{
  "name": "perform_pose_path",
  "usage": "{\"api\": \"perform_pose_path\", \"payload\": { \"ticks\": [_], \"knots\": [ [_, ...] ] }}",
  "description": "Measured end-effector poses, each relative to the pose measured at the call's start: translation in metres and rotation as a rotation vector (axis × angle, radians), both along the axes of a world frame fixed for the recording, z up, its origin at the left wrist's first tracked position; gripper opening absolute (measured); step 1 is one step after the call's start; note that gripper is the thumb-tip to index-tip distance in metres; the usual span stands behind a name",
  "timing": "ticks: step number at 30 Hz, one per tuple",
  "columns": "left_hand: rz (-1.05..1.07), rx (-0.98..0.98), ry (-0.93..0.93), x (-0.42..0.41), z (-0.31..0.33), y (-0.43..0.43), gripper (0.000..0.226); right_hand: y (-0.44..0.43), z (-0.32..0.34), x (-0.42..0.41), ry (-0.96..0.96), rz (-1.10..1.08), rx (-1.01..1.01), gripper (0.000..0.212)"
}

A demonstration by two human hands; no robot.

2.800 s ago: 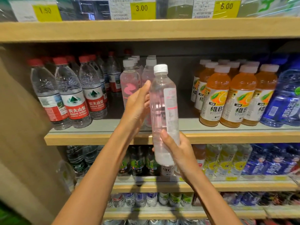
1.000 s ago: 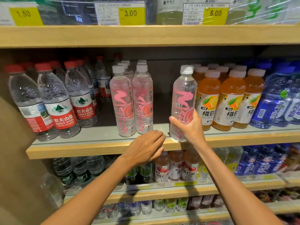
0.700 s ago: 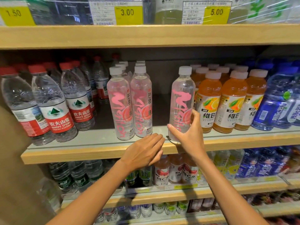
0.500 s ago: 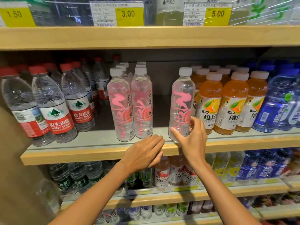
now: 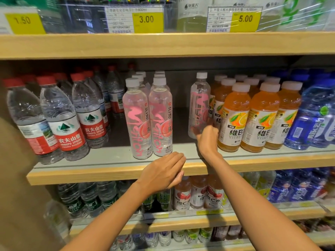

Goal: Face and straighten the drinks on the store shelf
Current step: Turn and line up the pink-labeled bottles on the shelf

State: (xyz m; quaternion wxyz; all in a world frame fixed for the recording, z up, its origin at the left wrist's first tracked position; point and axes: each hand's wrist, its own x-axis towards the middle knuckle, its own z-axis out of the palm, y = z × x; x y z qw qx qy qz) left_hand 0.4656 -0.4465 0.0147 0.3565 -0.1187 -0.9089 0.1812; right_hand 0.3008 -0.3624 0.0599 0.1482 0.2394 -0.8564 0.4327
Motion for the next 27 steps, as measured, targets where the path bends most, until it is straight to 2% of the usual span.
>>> {"api": "perform_pose_path", "payload": {
  "ticks": [6, 10, 14, 18, 23, 27],
  "knots": [
    [0.018, 0.085, -0.029, 0.007, 0.010, 0.006, 0.037, 0.006, 0.004, 0.006, -0.054, 0.002, -0.027, 0.023],
    [0.001, 0.222, 0.101, 0.027, 0.011, 0.006, 0.029, 0.018, 0.001, 0.035, 0.119, 0.063, -0.134, 0.032],
    [0.142, 0.268, 0.346, 0.066, 0.002, -0.022, 0.026, 0.008, 0.006, 0.067, -0.128, 0.405, -0.292, 0.048],
    [0.294, 0.273, 0.321, 0.093, -0.001, -0.056, 0.034, -0.018, 0.009, 0.080, -0.256, 0.503, -0.247, 0.069],
    [0.386, 0.189, 0.247, 0.093, -0.009, -0.075, 0.051, -0.033, 0.008, 0.082, -0.221, 0.467, -0.267, 0.053],
    [0.401, 0.186, 0.257, 0.094, -0.013, -0.078, 0.050, -0.035, 0.009, 0.082, -0.154, 0.459, -0.262, 0.051]
  ]
}}
